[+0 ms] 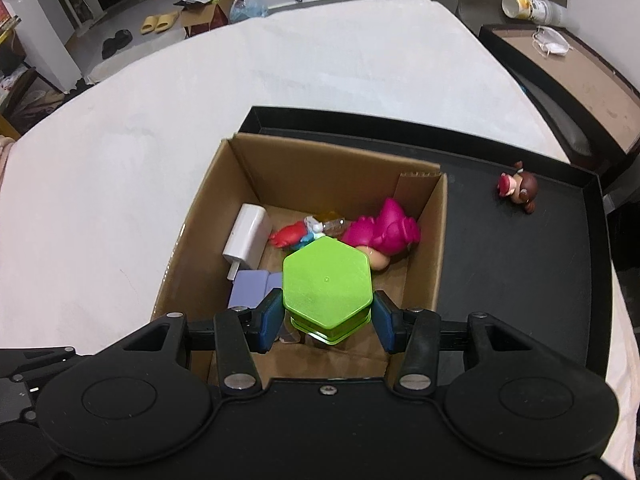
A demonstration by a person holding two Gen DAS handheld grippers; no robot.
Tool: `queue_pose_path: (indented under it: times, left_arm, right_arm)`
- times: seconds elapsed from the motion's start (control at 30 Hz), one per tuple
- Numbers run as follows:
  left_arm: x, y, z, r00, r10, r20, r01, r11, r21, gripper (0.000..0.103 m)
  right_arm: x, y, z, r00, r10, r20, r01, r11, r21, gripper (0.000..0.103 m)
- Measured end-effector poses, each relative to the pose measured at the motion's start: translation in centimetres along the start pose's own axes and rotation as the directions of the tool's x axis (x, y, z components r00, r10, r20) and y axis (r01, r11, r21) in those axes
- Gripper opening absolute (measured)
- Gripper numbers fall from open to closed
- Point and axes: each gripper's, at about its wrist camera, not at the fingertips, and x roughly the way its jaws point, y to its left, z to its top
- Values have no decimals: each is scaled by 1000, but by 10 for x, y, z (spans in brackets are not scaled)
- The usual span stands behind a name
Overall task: Organize rigid objects
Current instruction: 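Carry the green hexagonal box into the box with the right gripper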
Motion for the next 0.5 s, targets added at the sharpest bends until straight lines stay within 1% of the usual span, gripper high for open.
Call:
queue_pose_path:
  times: [0.2,0.4,0.5]
  left_arm:
    - [1,-2,1,1000,9,-1,-9,1000,6,16]
    - [2,-5,1,1000,21,-3,-21,1000,10,16]
    - [2,-5,1,1000,26,-6,-26,1000,11,16]
  right_arm:
    - [-1,-6,-4,1000,21,9,-21,999,29,49]
    - [-14,-13,-6,999,40,34,-41,999,21,49]
    - [-21,-17,-5,998,53,47,-54,998,19,50]
